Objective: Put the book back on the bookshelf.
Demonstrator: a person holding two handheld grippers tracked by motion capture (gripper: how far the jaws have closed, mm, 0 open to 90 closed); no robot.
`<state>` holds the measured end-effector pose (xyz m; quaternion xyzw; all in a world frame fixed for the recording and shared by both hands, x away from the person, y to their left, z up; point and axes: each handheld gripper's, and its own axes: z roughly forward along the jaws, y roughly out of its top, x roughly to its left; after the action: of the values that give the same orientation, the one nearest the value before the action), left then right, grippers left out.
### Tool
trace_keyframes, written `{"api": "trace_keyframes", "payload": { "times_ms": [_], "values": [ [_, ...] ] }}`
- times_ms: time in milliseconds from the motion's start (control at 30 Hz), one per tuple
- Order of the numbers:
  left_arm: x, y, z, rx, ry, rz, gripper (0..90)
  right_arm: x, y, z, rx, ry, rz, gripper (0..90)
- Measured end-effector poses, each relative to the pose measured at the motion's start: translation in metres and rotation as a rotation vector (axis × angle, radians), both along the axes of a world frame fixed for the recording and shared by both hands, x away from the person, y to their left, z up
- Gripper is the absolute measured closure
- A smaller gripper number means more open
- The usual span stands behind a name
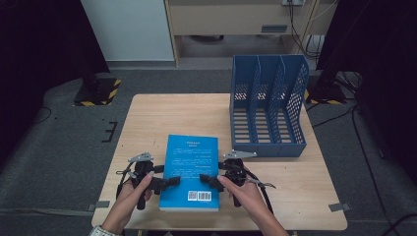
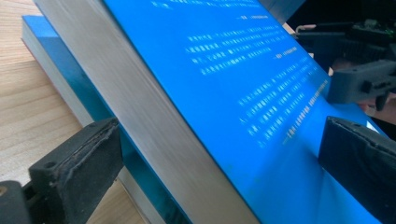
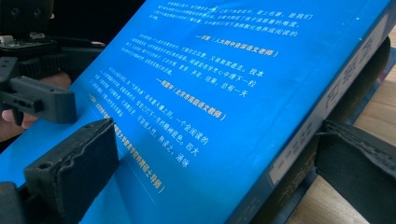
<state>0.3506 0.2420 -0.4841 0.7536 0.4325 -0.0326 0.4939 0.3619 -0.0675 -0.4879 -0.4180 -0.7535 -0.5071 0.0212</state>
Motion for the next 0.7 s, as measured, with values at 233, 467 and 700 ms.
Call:
{"api": "trace_keyframes", "payload": {
  "times_ms": [233, 467, 700],
  "values": [
    [0.010, -0.003, -0.008, -0.066, 0.048, -0.055, 0.0, 0.006, 0.000, -0.002, 0.019, 0.024, -0.010, 0.0],
    [0.012, -0.004, -0.008, -0.062, 0.047, -0.059, 0.0, 0.008, 0.000, -0.005, 0.039, 0.036, -0.006, 0.1],
    [0.013, -0.004, -0.005, -0.039, 0.044, -0.070, 0.0, 0.010, 0.000, -0.002, 0.020, 0.053, 0.018, 0.3]
  ]
}}
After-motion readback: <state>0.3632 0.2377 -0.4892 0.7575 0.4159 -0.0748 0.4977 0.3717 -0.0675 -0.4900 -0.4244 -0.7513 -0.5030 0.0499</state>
